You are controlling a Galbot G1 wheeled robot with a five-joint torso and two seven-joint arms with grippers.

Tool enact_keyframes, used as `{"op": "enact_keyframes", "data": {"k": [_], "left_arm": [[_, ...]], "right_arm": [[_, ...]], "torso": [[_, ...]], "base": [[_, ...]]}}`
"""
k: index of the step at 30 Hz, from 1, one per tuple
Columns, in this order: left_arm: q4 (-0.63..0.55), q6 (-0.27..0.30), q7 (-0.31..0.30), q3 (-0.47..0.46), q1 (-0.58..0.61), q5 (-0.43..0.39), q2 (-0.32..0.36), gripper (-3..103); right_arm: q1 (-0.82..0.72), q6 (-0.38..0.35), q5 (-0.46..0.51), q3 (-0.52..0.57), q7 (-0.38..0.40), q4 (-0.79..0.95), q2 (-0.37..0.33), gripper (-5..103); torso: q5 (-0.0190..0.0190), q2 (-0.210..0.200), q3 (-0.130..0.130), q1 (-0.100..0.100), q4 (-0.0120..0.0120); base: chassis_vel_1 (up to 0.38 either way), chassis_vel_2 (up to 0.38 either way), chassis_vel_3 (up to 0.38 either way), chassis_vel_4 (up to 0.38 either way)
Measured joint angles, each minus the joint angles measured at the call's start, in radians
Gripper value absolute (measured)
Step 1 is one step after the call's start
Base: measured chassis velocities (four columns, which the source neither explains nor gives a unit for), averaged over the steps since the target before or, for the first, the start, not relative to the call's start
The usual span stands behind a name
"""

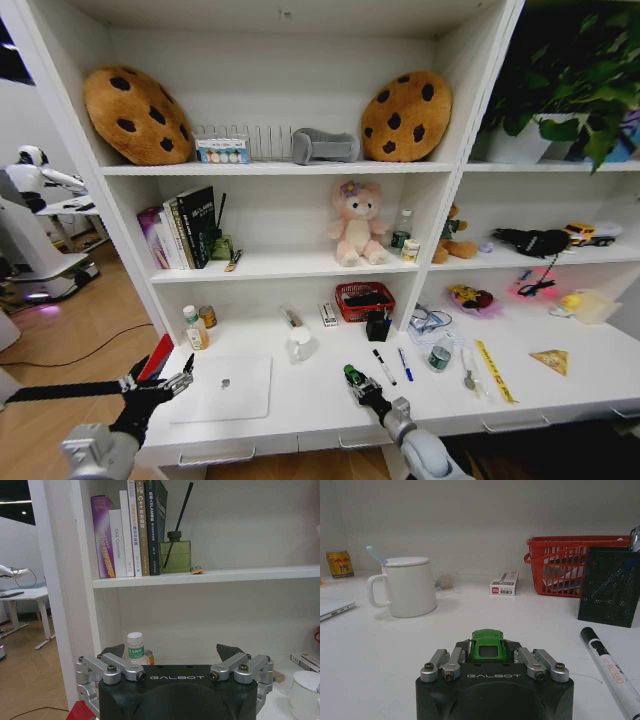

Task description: Organize the objects on the table.

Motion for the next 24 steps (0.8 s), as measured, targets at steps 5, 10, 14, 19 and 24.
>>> {"op": "enact_keyframes", "data": {"k": [5,10,14,19,24], "left_arm": [[0.002,0.0,0.001,0.007,-0.002,0.004,0.0,100],[0.003,0.0,0.001,0.007,-0.002,0.004,0.001,100],[0.009,0.0,0.001,0.008,-0.007,0.004,0.003,100],[0.013,0.0,0.001,0.017,-0.013,0.004,0.008,100],[0.022,0.0,0.001,0.02,-0.02,0.004,0.02,100]], "right_arm": [[-0.014,-0.007,0.023,0.018,0.003,0.04,-0.017,36],[-0.027,-0.009,0.035,0.034,0.003,0.08,-0.035,36],[-0.042,-0.056,0.092,0.087,-0.001,0.224,-0.071,36],[-0.022,-0.115,0.184,0.12,-0.031,0.37,-0.161,36],[0.029,-0.134,0.266,0.177,-0.154,0.417,-0.221,36]], "torso": [[0.0001,0.0,0.0,0.0,0.0],[0.0002,0.0,0.0,0.0,0.0],[-0.0001,0.0,0.0,0.0,-0.0001],[0.0,0.0,0.0,0.0,-0.0001],[0.0,0.0,0.0,0.0,-0.0003]], "base": [[0.0,0.0,0.0,0.0],[0.0,0.0,0.0,0.0],[0.0,0.0,0.0,0.0],[0.0,0.0,0.0,0.0],[0.0,0.0,0.0,0.0]]}}
